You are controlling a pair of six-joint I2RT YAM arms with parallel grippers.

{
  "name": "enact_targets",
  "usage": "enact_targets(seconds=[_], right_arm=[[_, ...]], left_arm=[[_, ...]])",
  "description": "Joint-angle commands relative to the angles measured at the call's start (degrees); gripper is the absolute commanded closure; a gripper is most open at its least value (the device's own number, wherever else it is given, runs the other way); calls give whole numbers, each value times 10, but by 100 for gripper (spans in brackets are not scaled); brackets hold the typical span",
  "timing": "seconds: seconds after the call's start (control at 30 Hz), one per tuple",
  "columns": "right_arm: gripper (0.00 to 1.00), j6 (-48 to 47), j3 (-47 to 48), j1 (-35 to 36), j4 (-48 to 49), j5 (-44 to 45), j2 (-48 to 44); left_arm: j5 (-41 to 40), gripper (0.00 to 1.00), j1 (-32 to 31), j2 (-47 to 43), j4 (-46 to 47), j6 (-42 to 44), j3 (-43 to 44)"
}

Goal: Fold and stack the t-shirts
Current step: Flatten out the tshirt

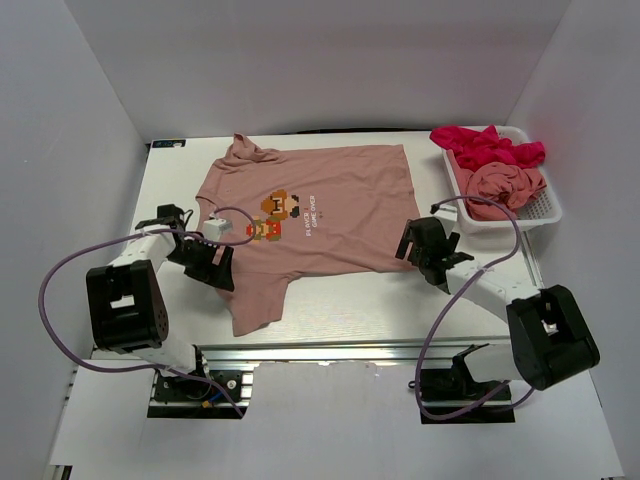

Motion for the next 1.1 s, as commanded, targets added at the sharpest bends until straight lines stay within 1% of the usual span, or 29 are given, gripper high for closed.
enact_targets(seconds=[0.0, 0.17, 0.23, 0.27, 0.4, 0.5, 0.53, 0.6, 0.63, 0.73, 0.8, 0.83, 0.9, 0.97, 1.07], right_arm=[[14, 25, 35, -3, 36, 10, 16], [14, 62, 65, -3, -3, 8, 55], [14, 82, 73, -4, -10, 17, 63], [14, 87, 74, -5, -33, 20, 62], [15, 103, 68, -4, -45, 45, 32], [16, 86, 66, -4, -42, 49, -9], [16, 76, 68, -4, -44, 46, -25], [16, 66, 81, -3, -57, 38, -35], [16, 63, 86, -3, -65, 39, -39], [15, 55, 92, -4, -72, 59, -40], [15, 58, 87, -7, -75, 53, -36], [15, 57, 82, -11, -73, 44, -35], [15, 69, 68, -17, -72, 29, -32], [15, 71, 55, -20, -66, 29, -30], [15, 72, 38, -21, -59, 34, -29]], left_arm=[[26, 7, 4, -15, -17, 9, 11], [-31, 8, 5, -4, -64, 12, 14], [-49, 10, 10, -14, -55, 3, 14], [-60, 10, 10, -18, -61, 4, 17], [-78, 10, 12, -23, -97, 35, 40], [-79, 10, 12, -25, -126, 45, 63], [-67, 9, 12, -22, -153, 56, 71], [-48, 9, 12, -15, -186, 83, 94], [-34, 9, 12, -4, -218, 93, 101], [-26, 9, 13, 29, -256, 110, 118], [-31, 9, 12, 51, -274, 128, 118], [-44, 9, 13, 76, -298, 138, 116], [-70, 9, 12, 91, -296, 138, 104], [-96, 9, 12, 101, -297, 144, 83], [-101, 9, 12, 83, -298, 147, 69]])
